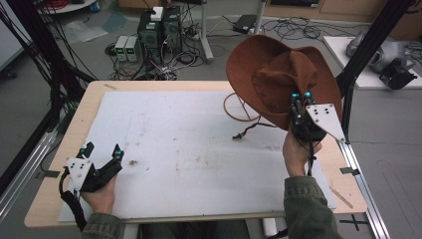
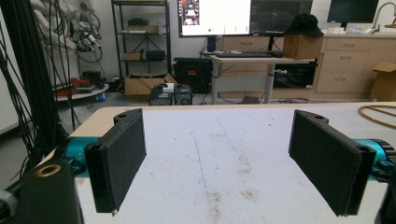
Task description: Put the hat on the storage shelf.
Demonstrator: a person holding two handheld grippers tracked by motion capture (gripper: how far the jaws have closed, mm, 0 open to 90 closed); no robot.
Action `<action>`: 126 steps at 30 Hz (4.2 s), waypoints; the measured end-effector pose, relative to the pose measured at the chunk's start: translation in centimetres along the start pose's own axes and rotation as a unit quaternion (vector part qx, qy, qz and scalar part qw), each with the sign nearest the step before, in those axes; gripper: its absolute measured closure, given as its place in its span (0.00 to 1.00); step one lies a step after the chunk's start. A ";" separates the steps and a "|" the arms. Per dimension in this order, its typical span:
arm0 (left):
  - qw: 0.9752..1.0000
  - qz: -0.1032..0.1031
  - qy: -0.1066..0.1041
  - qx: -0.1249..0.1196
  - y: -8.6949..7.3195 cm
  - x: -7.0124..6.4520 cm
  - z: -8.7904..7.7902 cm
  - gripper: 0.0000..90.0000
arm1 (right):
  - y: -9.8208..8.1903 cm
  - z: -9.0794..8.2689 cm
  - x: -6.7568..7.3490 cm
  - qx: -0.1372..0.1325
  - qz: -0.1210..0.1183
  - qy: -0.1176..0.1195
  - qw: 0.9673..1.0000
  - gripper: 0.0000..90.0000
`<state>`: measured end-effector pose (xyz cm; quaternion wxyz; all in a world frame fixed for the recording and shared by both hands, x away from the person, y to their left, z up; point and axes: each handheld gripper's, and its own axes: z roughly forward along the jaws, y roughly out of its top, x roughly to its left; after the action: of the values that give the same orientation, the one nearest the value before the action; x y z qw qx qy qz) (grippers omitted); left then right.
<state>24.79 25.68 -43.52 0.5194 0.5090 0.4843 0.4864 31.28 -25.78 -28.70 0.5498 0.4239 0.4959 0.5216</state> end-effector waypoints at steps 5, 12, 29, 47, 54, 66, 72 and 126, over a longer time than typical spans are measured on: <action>1.000 0.001 -0.004 -0.001 0.0 -0.2 0.0 0.21 | 0.9 1.2 0.3 -0.013 -0.003 0.004 1.000 0.97; 1.000 0.003 -0.006 -0.003 0.0 -0.3 0.0 0.21 | 1.8 3.2 0.8 -0.023 -0.009 0.012 1.000 0.97; 1.000 -0.002 -0.005 -0.002 0.0 -0.2 0.0 0.21 | 2.1 8.0 1.9 -0.044 -0.005 0.025 0.999 0.97; 1.000 -0.001 -0.012 -0.002 0.0 -0.4 0.1 0.22 | 3.6 12.3 4.5 -0.035 -0.031 0.047 0.998 0.97; 1.000 -0.004 -0.009 -0.003 0.0 -0.3 0.1 0.21 | 2.1 12.9 4.4 -0.014 -0.025 0.036 0.999 0.97; 1.000 -0.003 -0.012 -0.003 0.1 -0.5 -0.1 0.22 | 1.2 13.3 5.2 0.000 -0.028 0.025 0.999 0.97; 1.000 -0.008 -0.008 -0.001 0.1 -0.3 -0.1 0.22 | -0.4 13.2 4.7 0.006 -0.012 0.014 1.000 0.97; 1.000 -0.004 -0.022 0.002 0.0 -1.3 0.5 0.22 | -2.4 14.2 4.3 0.074 -0.006 0.082 0.994 0.60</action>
<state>25.25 24.36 -43.48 0.5310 0.5185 0.4759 0.4719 45.49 -21.00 -29.40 0.4775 0.4161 0.5794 0.5129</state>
